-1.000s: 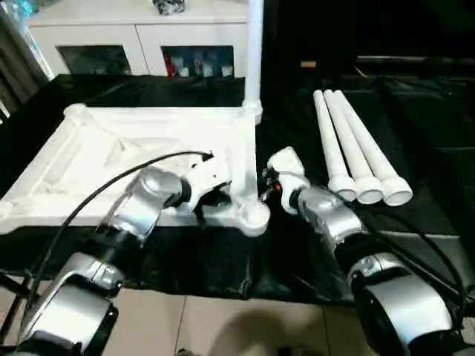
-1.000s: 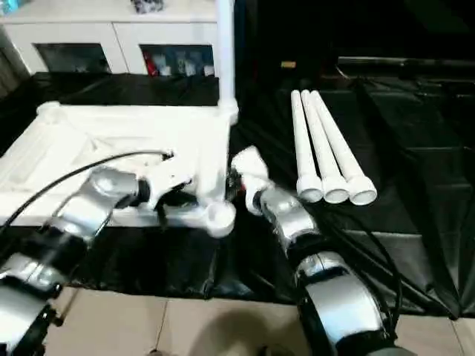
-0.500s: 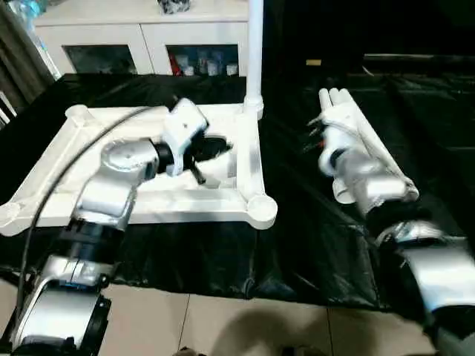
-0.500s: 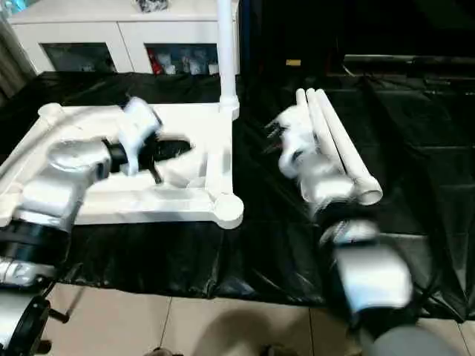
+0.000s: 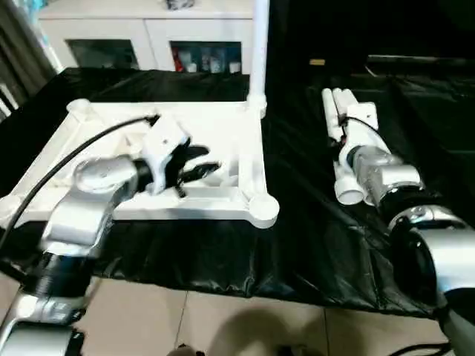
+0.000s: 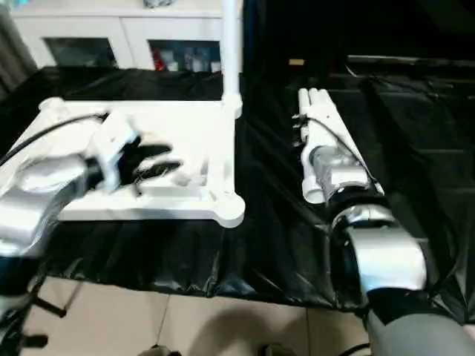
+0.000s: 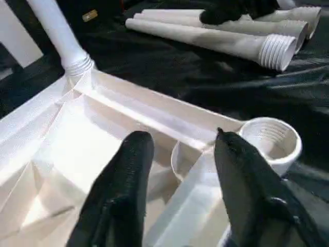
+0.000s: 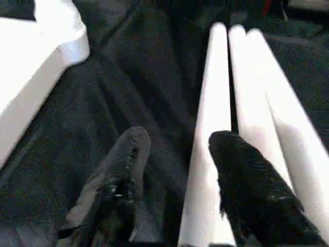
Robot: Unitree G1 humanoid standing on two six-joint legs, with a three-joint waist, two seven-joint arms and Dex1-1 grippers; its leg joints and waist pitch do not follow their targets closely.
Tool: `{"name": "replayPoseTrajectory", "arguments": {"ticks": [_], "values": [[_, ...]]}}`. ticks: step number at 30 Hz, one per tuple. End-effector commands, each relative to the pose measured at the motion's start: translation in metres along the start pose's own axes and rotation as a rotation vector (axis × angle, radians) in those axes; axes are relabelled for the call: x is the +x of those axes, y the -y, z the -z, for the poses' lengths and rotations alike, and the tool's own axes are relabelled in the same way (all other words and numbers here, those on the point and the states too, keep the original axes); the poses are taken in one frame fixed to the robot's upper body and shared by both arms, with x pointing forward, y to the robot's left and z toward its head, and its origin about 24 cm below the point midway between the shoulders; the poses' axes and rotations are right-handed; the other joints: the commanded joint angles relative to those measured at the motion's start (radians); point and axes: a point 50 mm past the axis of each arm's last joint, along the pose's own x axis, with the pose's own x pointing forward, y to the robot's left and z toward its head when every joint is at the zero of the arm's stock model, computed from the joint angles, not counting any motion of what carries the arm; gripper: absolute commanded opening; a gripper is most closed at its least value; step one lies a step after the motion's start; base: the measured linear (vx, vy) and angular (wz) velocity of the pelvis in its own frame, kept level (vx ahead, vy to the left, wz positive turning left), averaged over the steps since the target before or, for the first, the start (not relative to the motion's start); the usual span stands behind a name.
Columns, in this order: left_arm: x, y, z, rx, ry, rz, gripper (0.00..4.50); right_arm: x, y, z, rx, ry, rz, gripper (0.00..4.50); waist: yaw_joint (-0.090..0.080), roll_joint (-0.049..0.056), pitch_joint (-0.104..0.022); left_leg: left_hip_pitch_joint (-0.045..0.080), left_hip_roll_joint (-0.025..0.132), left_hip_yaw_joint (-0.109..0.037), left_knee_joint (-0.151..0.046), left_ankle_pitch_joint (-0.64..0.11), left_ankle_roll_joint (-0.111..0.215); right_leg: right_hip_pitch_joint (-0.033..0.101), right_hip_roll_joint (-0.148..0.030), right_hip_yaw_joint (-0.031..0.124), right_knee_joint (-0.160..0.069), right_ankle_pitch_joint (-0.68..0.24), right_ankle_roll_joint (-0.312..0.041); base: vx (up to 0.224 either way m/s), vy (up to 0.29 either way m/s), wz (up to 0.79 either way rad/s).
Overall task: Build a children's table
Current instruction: Rotate table base, then pick table leg
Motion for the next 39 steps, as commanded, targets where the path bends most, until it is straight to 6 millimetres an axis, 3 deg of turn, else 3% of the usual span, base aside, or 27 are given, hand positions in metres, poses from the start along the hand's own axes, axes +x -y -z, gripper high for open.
{"name": "replayPoseTrajectory", "arguments": {"ticks": [1,6,13,18,21,25,28,36,37,39], "values": [[-0.01,0.001,-0.006,0.011,0.0,0.007,2.66,-0.001,0.006,-0.004,0.006,-0.003,0.026,2.58,0.009,-0.016,-0.079,0.006,0.013,0.002,-0.066,-0.179,0.036,0.069,-0.046,0.043,-0.059,-0.26,-0.209,0.0,0.0,0.0],[-0.027,0.005,-0.005,0.008,-0.051,0.017,2.95,-0.002,0.012,-0.007,0.002,-0.013,0.061,2.87,0.015,-0.026,-0.075,0.007,0.011,0.004,-0.067,-0.178,0.016,0.066,-0.043,0.047,-0.052,-0.216,-0.205,0.0,0.0,0.0],[-0.04,0.012,-0.007,-0.002,-0.083,0.03,3.57,-0.003,0.017,-0.007,-0.007,-0.032,0.083,3.51,0.019,-0.032,-0.05,0.006,0.009,0.001,-0.075,-0.233,-0.004,0.06,-0.041,0.049,-0.059,-0.267,-0.185,0.0,0.0,0.0],[-0.051,0.018,-0.003,-0.022,-0.128,0.007,3.99,-0.003,0.016,0.007,-0.008,-0.12,0.079,3.77,0.013,-0.038,-0.03,0.003,0.007,-0.001,-0.079,-0.24,-0.005,0.057,-0.039,0.051,-0.061,-0.277,-0.176,0.0,0.0,0.0],[-0.055,0.019,-0.003,-0.034,-0.142,0.011,4.11,-0.003,0.016,0.01,0.028,-0.149,0.079,3.77,0.014,-0.038,-0.028,0.002,0.007,-0.001,-0.078,-0.2,0.001,0.059,-0.039,0.052,-0.055,-0.227,-0.192,0.0,0.0,0.0],[-0.06,0.021,-0.003,-0.039,-0.158,0.007,4.11,-0.004,0.016,0.017,0.071,-0.194,0.068,3.77,0.013,-0.043,-0.025,-0.009,0.004,0.002,-0.071,-0.091,0.039,0.061,-0.033,0.053,-0.039,-0.082,-0.236,0.0,0.0,0.0],[-0.062,0.021,-0.005,-0.04,-0.16,0.004,4.11,-0.004,0.015,0.018,0.096,-0.207,0.048,3.77,0.013,-0.041,-0.02,-0.007,0.007,0.002,-0.072,-0.112,0.043,0.06,-0.035,0.053,-0.043,-0.11,-0.242,0.0,0.0,0.0],[-0.068,0.022,-0.008,-0.05,-0.179,0.032,4.11,-0.007,0.014,0.023,0.185,-0.292,-0.002,3.77,0.013,-0.043,-0.01,-0.001,0.01,0.002,-0.076,-0.149,0.013,0.058,-0.036,0.054,-0.046,-0.156,-0.24,0.0,0.0,0.0],[-0.07,0.022,-0.009,-0.052,-0.186,0.049,4.11,-0.008,0.015,0.023,0.196,-0.308,-0.004,3.49,0.013,-0.045,-0.011,-0.003,0.009,0.002,-0.075,-0.145,0.012,0.06,-0.037,0.054,-0.045,-0.155,-0.241,0.0,0.0,0.0],[-0.071,0.024,-0.009,-0.057,-0.198,0.08,4.11,-0.009,0.016,0.025,0.208,-0.326,-0.006,3.42,0.015,-0.046,-0.011,-0.003,0.009,0.002,-0.075,-0.141,0.011,0.06,-0.038,0.054,-0.045,-0.161,-0.239,0.0,0.0,0.0]]}}
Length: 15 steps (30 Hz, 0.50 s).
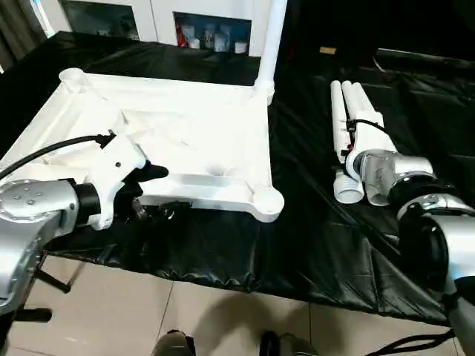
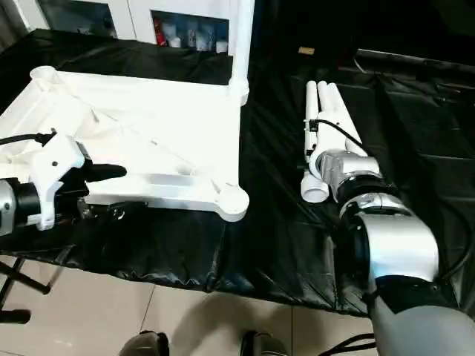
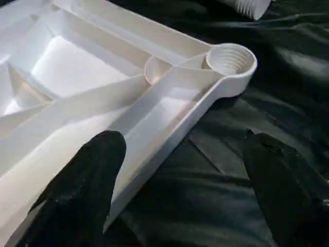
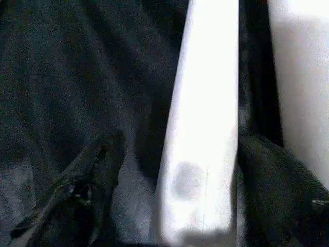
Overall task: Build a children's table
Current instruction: Pick table leg
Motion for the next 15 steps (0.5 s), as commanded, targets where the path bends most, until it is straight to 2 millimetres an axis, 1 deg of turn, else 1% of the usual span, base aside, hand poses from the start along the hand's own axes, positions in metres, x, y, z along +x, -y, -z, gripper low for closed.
{"name": "replayPoseTrajectory", "arguments": {"ticks": [1,2,3,5,6,8,9,10,12,13,14,15], "values": [[-0.0042,0.0049,-0.003,0.009,-0.013,0.049,4.11,-0.0018,0.0067,0.0036,0.028,-0.046,0.001,3.39,-0.002,0.009,-0.067,0.01,0.01,0.005,-0.07,-0.142,0.016,0.072,-0.041,0.053,-0.047,-0.16,-0.237,0.0,0.0,0.0],[-0.0051,0.0062,-0.0029,0.01,-0.021,0.064,4.11,-0.002,0.0079,0.0046,0.031,-0.052,0.001,3.29,-0.002,0.003,-0.07,0.009,0.009,0.006,-0.069,-0.136,0.016,0.074,-0.04,0.053,-0.047,-0.154,-0.239,0.0,0.0,0.0],[-0.0051,0.0062,-0.0029,0.01,-0.021,0.064,4.11,-0.002,0.0079,0.0046,0.031,-0.052,0.001,3.15,0.0,0.005,-0.069,0.01,0.01,0.006,-0.069,-0.133,0.014,0.074,-0.041,0.053,-0.045,-0.153,-0.239,0.0,0.0,0.0],[-0.0092,0.0131,-0.0029,0.005,-0.045,0.131,4.11,-0.0024,0.0122,0.009,0.046,-0.075,-0.002,2.95,0.001,0.003,-0.07,0.009,0.011,0.006,-0.068,-0.128,0.012,0.074,-0.043,0.053,-0.044,-0.156,-0.24,0.0,0.0,0.0],[-0.0093,0.0132,-0.0029,0.005,-0.046,0.132,4.11,-0.0024,0.0123,0.0091,0.047,-0.075,-0.003,2.95,0.001,0.003,-0.069,0.008,0.011,0.006,-0.068,-0.127,0.012,0.074,-0.043,0.053,-0.044,-0.156,-0.24,0.0,0.0,0.0],[-0.0095,0.0145,-0.0031,-0.002,-0.045,0.138,4.11,-0.0025,0.0141,0.0106,0.071,-0.078,-0.003,2.78,0.0,-0.002,-0.07,0.008,0.01,0.008,-0.068,-0.132,0.01,0.074,-0.043,0.054,-0.047,-0.169,-0.234,0.0,0.0,0.0],[-0.0095,0.0145,-0.0031,-0.002,-0.045,0.138,4.11,-0.0025,0.0141,0.0106,0.071,-0.078,-0.003,2.68,0.001,-0.001,-0.07,0.007,0.009,0.007,-0.068,-0.132,0.008,0.075,-0.043,0.054,-0.046,-0.171,-0.233,0.0,0.0,0.0],[-0.0089,0.0136,-0.0035,-0.004,-0.041,0.131,4.11,-0.0025,0.0147,0.011,0.09,-0.076,-0.003,2.5,0.001,-0.002,-0.073,0.007,0.009,0.007,-0.068,-0.133,0.007,0.076,-0.043,0.054,-0.046,-0.177,-0.229,0.0,0.0,0.0],[-0.0079,0.0114,-0.0045,-0.006,-0.031,0.114,4.11,-0.0023,0.0147,0.011,0.118,-0.069,-0.004,2.37,0.0,-0.005,-0.075,0.006,0.009,0.007,-0.067,-0.131,0.005,0.077,-0.044,0.055,-0.046,-0.181,-0.223,0.0,0.0,0.0],[-0.0074,0.0106,-0.0046,-0.006,-0.028,0.109,4.11,-0.0022,0.0146,0.0109,0.126,-0.066,-0.005,2.37,0.001,-0.004,-0.076,0.008,0.009,0.006,-0.067,-0.135,0.005,0.076,-0.045,0.054,-0.048,-0.192,-0.219,0.0,0.0,0.0],[-0.0065,0.0091,-0.0049,-0.005,-0.024,0.101,4.11,-0.0021,0.0144,0.0107,0.139,-0.06,-0.007,2.28,0.0,-0.006,-0.078,0.008,0.008,0.007,-0.066,-0.135,0.005,0.077,-0.045,0.055,-0.048,-0.195,-0.216,0.0,0.0,0.0],[-0.006,0.0083,-0.0051,-0.003,-0.022,0.097,4.11,-0.002,0.0142,0.0105,0.147,-0.057,-0.01,2.16,0.001,-0.005,-0.078,0.009,0.008,0.007,-0.066,-0.135,0.002,0.076,-0.045,0.055,-0.048,-0.199,-0.214,0.0,0.0,0.0]]}}
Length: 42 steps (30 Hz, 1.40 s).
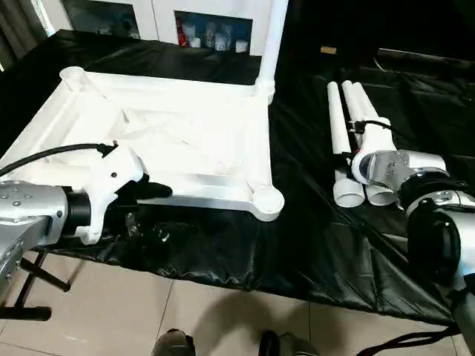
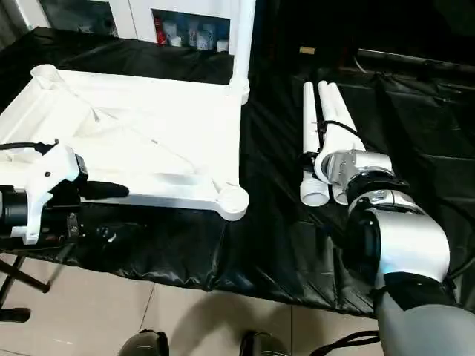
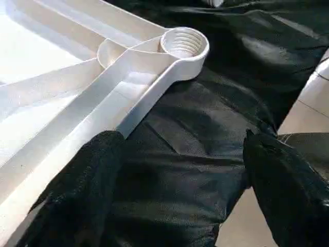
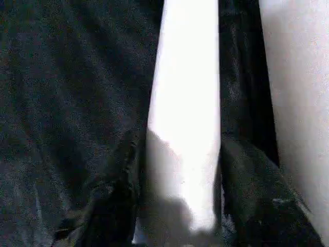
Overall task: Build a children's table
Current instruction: Pick table leg
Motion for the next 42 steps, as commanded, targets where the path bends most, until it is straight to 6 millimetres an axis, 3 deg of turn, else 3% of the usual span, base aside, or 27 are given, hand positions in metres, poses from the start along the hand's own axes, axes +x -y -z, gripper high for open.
{"name": "replayPoseTrajectory", "arguments": {"ticks": [1,5,7,8,9,10,12,13,14,15,17,19,20,24,26,27,28,29,30,31,32,33,34,36,40,41,42], "values": [[0.0,-0.001,-0.003,0.016,0.008,-0.011,4.11,0.001,0.005,0.006,0.036,-0.023,0.011,2.16,-0.001,-0.001,-0.079,0.006,0.007,0.006,-0.066,-0.136,0.006,0.076,-0.045,0.055,-0.054,-0.201,-0.213,0.0,0.0,0.0],[0.01,-0.02,-0.007,0.016,0.105,-0.167,4.11,0.001,-0.003,-0.001,0.102,0.027,-0.044,1.89,0.001,0.004,-0.099,0.005,0.007,0.005,-0.06,-0.117,0.001,0.084,-0.045,0.053,-0.047,-0.172,-0.216,0.0,0.0,0.0],[0.016,-0.026,-0.009,0.008,0.145,-0.222,4.11,0.001,-0.005,-0.003,0.11,0.043,-0.059,1.86,0.005,0.015,-0.119,0.007,0.008,0.004,-0.052,-0.101,-0.003,0.089,-0.044,0.052,-0.037,-0.114,-0.237,0.0,0.0,0.0],[0.018,-0.028,-0.01,0.005,0.159,-0.238,4.11,0.001,-0.006,-0.003,0.11,0.049,-0.064,1.85,0.006,0.01,-0.119,0.004,0.008,0.005,-0.051,-0.097,0.0,0.089,-0.045,0.051,-0.037,-0.099,-0.243,0.0,0.0,0.0],[0.023,-0.031,-0.01,-0.022,0.182,-0.263,4.11,0.001,-0.009,-0.005,0.13,0.063,-0.082,1.85,0.006,0.019,-0.12,0.005,0.008,0.003,-0.05,-0.099,-0.003,0.089,-0.045,0.051,-0.034,-0.095,-0.246,0.0,0.0,0.0],[0.027,-0.034,-0.011,-0.039,0.197,-0.281,4.11,0.001,-0.011,-0.007,0.145,0.076,-0.095,1.84,0.005,0.014,-0.12,0.005,0.007,0.005,-0.049,-0.11,-0.002,0.088,-0.044,0.051,-0.038,-0.1,-0.246,0.0,0.0,0.0],[0.037,-0.037,-0.015,-0.061,0.234,-0.316,4.11,0.0,-0.015,-0.012,0.177,0.11,-0.129,1.84,0.008,0.017,-0.123,0.005,0.008,0.003,-0.048,-0.121,-0.001,0.089,-0.047,0.05,-0.037,-0.111,-0.245,0.0,0.0,0.0],[0.043,-0.039,-0.016,-0.076,0.254,-0.334,4.11,-0.001,-0.017,-0.015,0.191,0.132,-0.15,1.84,0.004,0.028,-0.122,0.005,0.009,0.002,-0.046,-0.135,-0.005,0.087,-0.044,0.05,-0.038,-0.119,-0.243,0.0,0.0,0.0],[0.049,-0.042,-0.018,-0.089,0.269,-0.367,4.11,-0.001,-0.018,-0.018,0.208,0.169,-0.163,1.84,0.001,0.025,-0.12,0.006,0.007,0.005,-0.044,-0.164,-0.005,0.084,-0.042,0.05,-0.046,-0.142,-0.237,0.0,0.0,0.0],[0.058,-0.045,-0.02,-0.112,0.295,-0.398,4.11,-0.002,-0.019,-0.023,0.243,0.208,-0.185,1.84,0.004,0.033,-0.121,0.007,0.008,0.002,-0.042,-0.176,-0.008,0.085,-0.044,0.05,-0.044,-0.155,-0.236,0.0,0.0,0.0],[0.068,-0.049,-0.023,-0.135,0.319,-0.439,4.11,-0.005,-0.02,-0.03,0.272,0.289,-0.232,1.84,0.003,0.03,-0.123,0.012,0.007,0.004,-0.04,-0.219,-0.004,0.082,-0.044,0.048,-0.055,-0.212,-0.217,0.0,0.0,0.0],[0.077,-0.05,-0.026,-0.17,0.344,-0.433,4.11,-0.007,-0.022,-0.035,0.293,0.348,-0.293,1.84,0.002,0.023,-0.124,0.004,0.006,0.0,-0.04,-0.199,0.004,0.087,-0.045,0.046,-0.054,-0.226,-0.205,0.0,0.0,0.0],[0.08,-0.051,-0.027,-0.19,0.35,-0.428,4.11,-0.007,-0.023,-0.035,0.299,0.358,-0.313,1.84,0.0,0.012,-0.125,0.006,0.006,0.003,-0.037,-0.187,0.011,0.085,-0.044,0.046,-0.055,-0.228,-0.201,0.0,0.0,0.0],[0.093,-0.059,-0.036,-0.302,0.399,-0.445,4.11,-0.014,-0.027,-0.037,0.343,0.473,-0.491,1.84,0.003,0.012,-0.13,0.0,0.003,0.002,-0.033,-0.135,0.04,0.091,-0.042,0.046,-0.052,-0.198,-0.19,0.0,0.0,0.0],[0.095,-0.059,-0.039,-0.332,0.423,-0.432,4.28,-0.016,-0.029,-0.035,0.343,0.491,-0.536,1.84,0.0,0.009,-0.132,-0.007,0.003,0.0,-0.033,-0.1,0.054,0.096,-0.042,0.042,-0.05,-0.173,-0.207,0.0,0.0,0.0],[0.098,-0.058,-0.045,-0.363,0.463,-0.404,4.45,-0.02,-0.032,-0.033,0.329,0.524,-0.615,1.84,0.003,0.015,-0.131,-0.004,0.0,0.002,-0.031,-0.098,0.061,0.094,-0.04,0.044,-0.055,-0.167,-0.202,0.0,0.0,0.0],[0.099,-0.058,-0.047,-0.375,0.478,-0.389,4.45,-0.022,-0.033,-0.031,0.321,0.531,-0.643,1.84,0.004,0.014,-0.138,0.001,0.009,-0.002,-0.032,-0.078,0.07,0.093,-0.044,0.045,-0.044,-0.124,-0.222,0.0,0.0,0.0],[0.101,-0.056,-0.052,-0.404,0.513,-0.351,4.45,-0.027,-0.037,-0.027,0.301,0.547,-0.712,1.84,0.002,0.012,-0.134,-0.004,0.003,-0.001,-0.033,-0.066,0.079,0.098,-0.036,0.043,-0.047,-0.107,-0.223,0.0,0.0,0.0],[0.103,-0.052,-0.06,-0.445,0.566,-0.293,4.47,-0.037,-0.042,-0.02,0.266,0.567,-0.812,1.83,0.007,0.015,-0.137,0.002,0.007,-0.001,-0.032,-0.079,0.086,0.093,-0.041,0.044,-0.046,-0.099,-0.237,0.0,0.0,0.0],[0.106,-0.048,-0.067,-0.488,0.609,-0.236,4.49,-0.047,-0.047,-0.011,0.24,0.571,-0.912,1.83,0.012,0.021,-0.135,0.003,0.005,-0.001,-0.033,-0.081,0.093,0.099,-0.038,0.044,-0.048,-0.092,-0.231,0.0,0.0,0.0],[0.107,-0.046,-0.072,-0.523,0.635,-0.194,4.5,-0.055,-0.05,-0.004,0.226,0.569,-0.982,1.83,0.011,0.017,-0.139,0.004,0.012,-0.005,-0.036,-0.088,0.1,0.095,-0.041,0.043,-0.048,-0.084,-0.24,0.0,0.0,0.0],[0.11,-0.041,-0.078,-0.576,0.66,-0.128,4.5,-0.066,-0.054,0.006,0.211,0.566,-1.077,1.82,0.011,0.013,-0.135,0.003,0.005,0.0,-0.036,-0.088,0.104,0.099,-0.035,0.043,-0.052,-0.085,-0.237,0.0,0.0,0.0],[0.112,-0.039,-0.08,-0.595,0.668,-0.103,4.5,-0.07,-0.055,0.009,0.209,0.559,-1.11,1.82,0.019,0.016,-0.136,0.009,0.011,-0.001,-0.035,-0.105,0.11,0.094,-0.041,0.044,-0.056,-0.098,-0.243,0.0,0.0,0.0],[0.115,-0.035,-0.083,-0.633,0.681,-0.044,4.5,-0.076,-0.056,0.017,0.197,0.54,-1.176,1.82,0.015,0.01,-0.133,0.001,0.006,-0.001,-0.038,-0.132,0.091,0.096,-0.041,0.038,-0.065,-0.193,-0.221,0.0,0.0,0.0],[0.122,-0.025,-0.09,-0.684,0.698,0.063,4.5,-0.088,-0.059,0.031,0.165,0.499,-1.279,1.82,0.015,0.023,-0.122,0.019,0.005,-0.001,-0.044,-0.224,0.054,0.086,-0.044,0.028,-0.106,-0.436,-0.124,0.0,0.0,0.0],[0.123,-0.023,-0.092,-0.689,0.7,0.08,4.5,-0.09,-0.06,0.032,0.157,0.492,-1.286,1.82,0.015,0.026,-0.126,0.023,0.004,-0.003,-0.045,-0.225,0.05,0.086,-0.043,0.026,-0.112,-0.456,-0.105,0.0,0.0,0.0],[0.123,-0.023,-0.092,-0.689,0.7,0.08,4.5,-0.09,-0.06,0.032,0.157,0.492,-1.286,1.82,0.014,0.023,-0.126,0.018,0.004,-0.005,-0.047,-0.216,0.048,0.089,-0.044,0.025,-0.114,-0.452,-0.098,0.0,0.0,0.0]]}}
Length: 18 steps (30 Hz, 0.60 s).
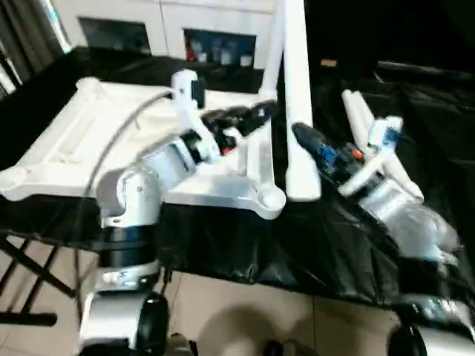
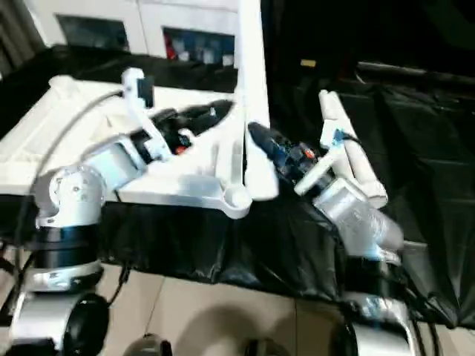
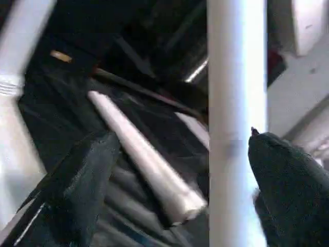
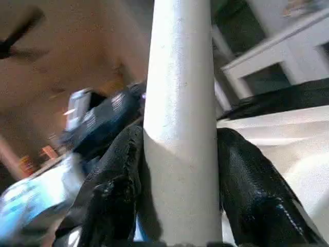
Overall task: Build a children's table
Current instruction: Pick table leg
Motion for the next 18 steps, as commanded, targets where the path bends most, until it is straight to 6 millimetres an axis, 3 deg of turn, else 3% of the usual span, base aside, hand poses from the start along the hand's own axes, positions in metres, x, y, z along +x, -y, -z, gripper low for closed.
{"name": "replayPoseTrajectory", "arguments": {"ticks": [1,4,7,12,13,16,18], "values": [[0.005,0.009,-0.002,-0.021,-0.004,0.056,4.5,0.001,-0.006,-0.001,-0.007,-0.015,-0.04,1.82,0.003,-0.001,-0.1,0.008,0.005,-0.002,-0.069,-0.209,0.034,0.075,-0.043,0.031,-0.11,-0.455,-0.091,0.0,0.0,0.0],[0.006,0.011,-0.001,-0.025,-0.008,0.068,4.5,0.001,-0.007,0.0,-0.008,-0.023,-0.042,1.82,0.002,0.001,-0.101,0.007,0.006,-0.003,-0.072,-0.204,0.036,0.072,-0.043,0.029,-0.113,-0.446,-0.089,0.0,0.0,0.0],[0.006,0.015,0.0,-0.05,-0.01,0.093,4.5,0.0,-0.013,0.005,-0.007,-0.041,-0.046,1.82,0.0,0.002,-0.099,0.012,0.001,-0.001,-0.071,-0.236,0.033,0.068,-0.043,0.024,-0.124,-0.504,-0.06,0.0,0.0,0.0],[0.004,0.019,-0.001,-0.068,-0.011,0.107,4.5,0.0,-0.021,0.012,0.006,-0.086,-0.067,1.82,-0.001,0.005,-0.098,0.018,0.007,-0.006,-0.077,-0.261,0.033,0.065,-0.046,0.018,-0.132,-0.523,-0.043,0.0,0.0,0.0],[0.004,0.019,-0.001,-0.066,-0.013,0.109,4.21,-0.001,-0.023,0.013,0.01,-0.099,-0.074,1.82,-0.005,0.007,-0.097,0.024,0.009,-0.007,-0.078,-0.286,0.031,0.065,-0.047,0.013,-0.139,-0.535,-0.042,0.0,0.0,0.0],[0.003,0.02,0.0,-0.064,-0.016,0.114,4.08,-0.001,-0.024,0.016,0.01,-0.121,-0.078,1.82,-0.006,0.008,-0.099,0.02,0.011,-0.01,-0.083,-0.289,0.025,0.072,-0.051,0.01,-0.14,-0.517,-0.034,0.0,0.0,0.0],[0.003,0.02,0.0,-0.065,-0.018,0.119,3.81,-0.001,-0.024,0.017,0.008,-0.131,-0.076,1.82,-0.007,0.011,-0.101,0.019,0.016,-0.013,-0.088,-0.285,0.024,0.077,-0.053,0.009,-0.137,-0.472,-0.047,0.0,0.0,0.0]]}}
